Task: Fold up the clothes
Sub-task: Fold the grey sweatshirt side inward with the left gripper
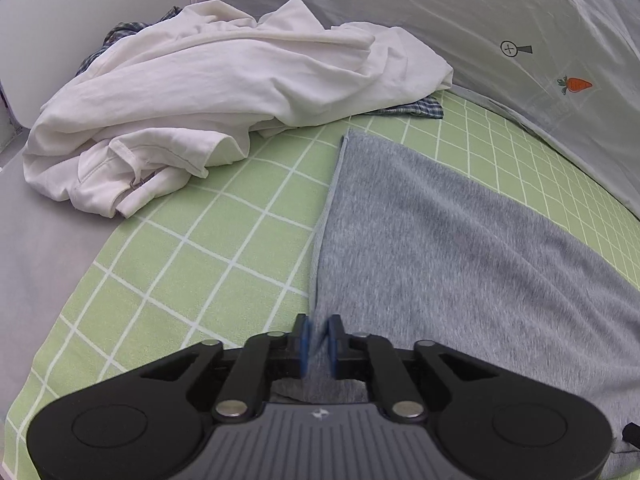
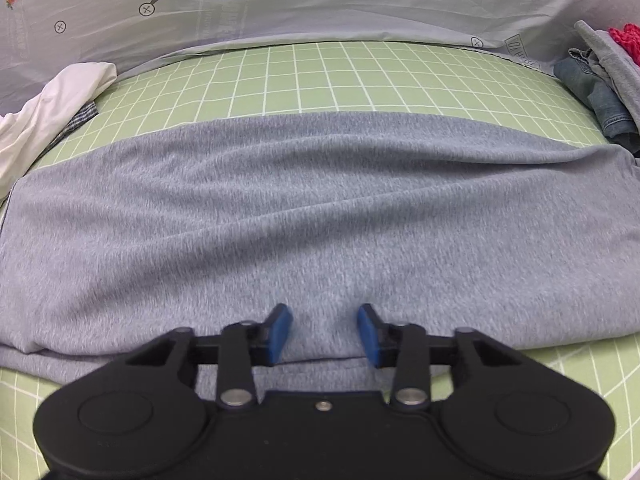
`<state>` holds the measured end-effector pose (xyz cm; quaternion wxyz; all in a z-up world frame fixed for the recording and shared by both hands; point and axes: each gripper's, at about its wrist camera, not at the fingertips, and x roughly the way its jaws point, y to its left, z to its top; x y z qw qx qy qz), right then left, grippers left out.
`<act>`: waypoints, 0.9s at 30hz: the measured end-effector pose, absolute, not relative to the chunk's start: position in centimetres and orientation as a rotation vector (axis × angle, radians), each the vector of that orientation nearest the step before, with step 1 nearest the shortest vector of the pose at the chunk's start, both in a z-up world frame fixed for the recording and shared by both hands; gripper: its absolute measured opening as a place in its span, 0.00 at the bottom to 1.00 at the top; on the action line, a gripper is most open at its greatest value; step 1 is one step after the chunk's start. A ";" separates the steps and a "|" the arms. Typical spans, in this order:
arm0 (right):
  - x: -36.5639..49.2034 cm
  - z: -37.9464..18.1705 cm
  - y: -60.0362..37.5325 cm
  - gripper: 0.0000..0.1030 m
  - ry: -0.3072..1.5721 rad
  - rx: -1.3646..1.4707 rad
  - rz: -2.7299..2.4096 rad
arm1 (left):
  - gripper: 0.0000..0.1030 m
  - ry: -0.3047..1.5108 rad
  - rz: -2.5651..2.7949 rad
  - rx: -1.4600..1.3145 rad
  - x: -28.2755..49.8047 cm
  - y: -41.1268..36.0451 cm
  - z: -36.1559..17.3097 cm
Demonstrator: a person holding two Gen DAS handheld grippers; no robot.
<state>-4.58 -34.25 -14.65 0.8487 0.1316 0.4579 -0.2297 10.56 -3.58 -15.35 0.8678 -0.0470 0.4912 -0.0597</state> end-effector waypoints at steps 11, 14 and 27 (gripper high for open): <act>-7.7 -13.2 -35.2 0.17 0.961 0.307 -0.422 | 0.17 1.002 -0.063 -0.224 8.9 -0.5 -13.3; -8.0 -12.6 -35.6 0.59 0.920 0.265 -0.452 | 0.55 1.004 -0.017 -0.246 8.0 0.6 -12.6; -9.3 -12.4 -37.7 0.84 0.901 0.260 -0.484 | 0.65 1.054 0.035 -0.307 5.7 -0.8 -15.2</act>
